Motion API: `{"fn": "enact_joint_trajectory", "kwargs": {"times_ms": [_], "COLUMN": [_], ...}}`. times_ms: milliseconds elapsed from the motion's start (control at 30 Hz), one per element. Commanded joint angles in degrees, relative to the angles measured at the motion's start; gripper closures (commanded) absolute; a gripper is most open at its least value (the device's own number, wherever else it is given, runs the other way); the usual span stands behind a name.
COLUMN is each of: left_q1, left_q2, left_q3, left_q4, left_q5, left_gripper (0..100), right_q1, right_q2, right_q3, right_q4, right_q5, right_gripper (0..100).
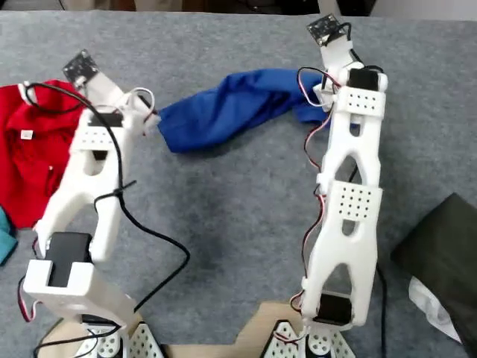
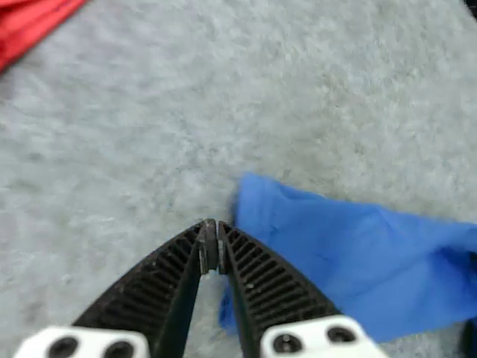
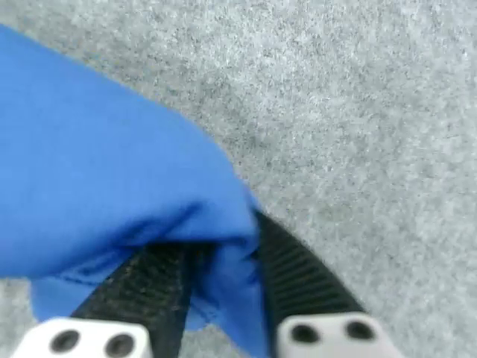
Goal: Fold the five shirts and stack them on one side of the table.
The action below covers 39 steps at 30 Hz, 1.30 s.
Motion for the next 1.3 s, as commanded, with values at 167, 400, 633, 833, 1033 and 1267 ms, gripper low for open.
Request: {"fn": "enact_joint_trajectory", "kwargs": {"times_ms": [167, 400, 633, 833, 1033, 1267], "left_q1": [2.2, 4.8, 4.4, 2.2, 1.3, 1.4], "left_q2": [8.2, 23.6, 33.2, 34.0, 34.0, 35.8], "left_q3": [-4.4, -23.6, -40.6, -53.5, -64.1, -67.0], "left_q4": [-9.8, 0.0, 12.8, 23.9, 33.0, 36.0], "left_q5": [-0.1, 0.0, 2.5, 3.2, 3.3, 6.3], "left_gripper": [93, 92, 98, 98, 98, 98], "right_q1": [-0.4, 0.7, 0.7, 0.7, 0.5, -2.5], "right_q2": [-2.9, -6.8, -7.9, -13.4, -24.0, -26.6], "right_q3": [-17.9, -17.9, -15.5, -3.9, 13.1, 24.7], "right_q4": [18.2, 26.7, 26.9, 26.9, 26.8, 23.5], "right_q5": [6.2, 5.5, -3.6, -5.5, -3.3, -1.8], "right_gripper": [66.6, 88.2, 96.6, 96.6, 96.6, 94.0]}}
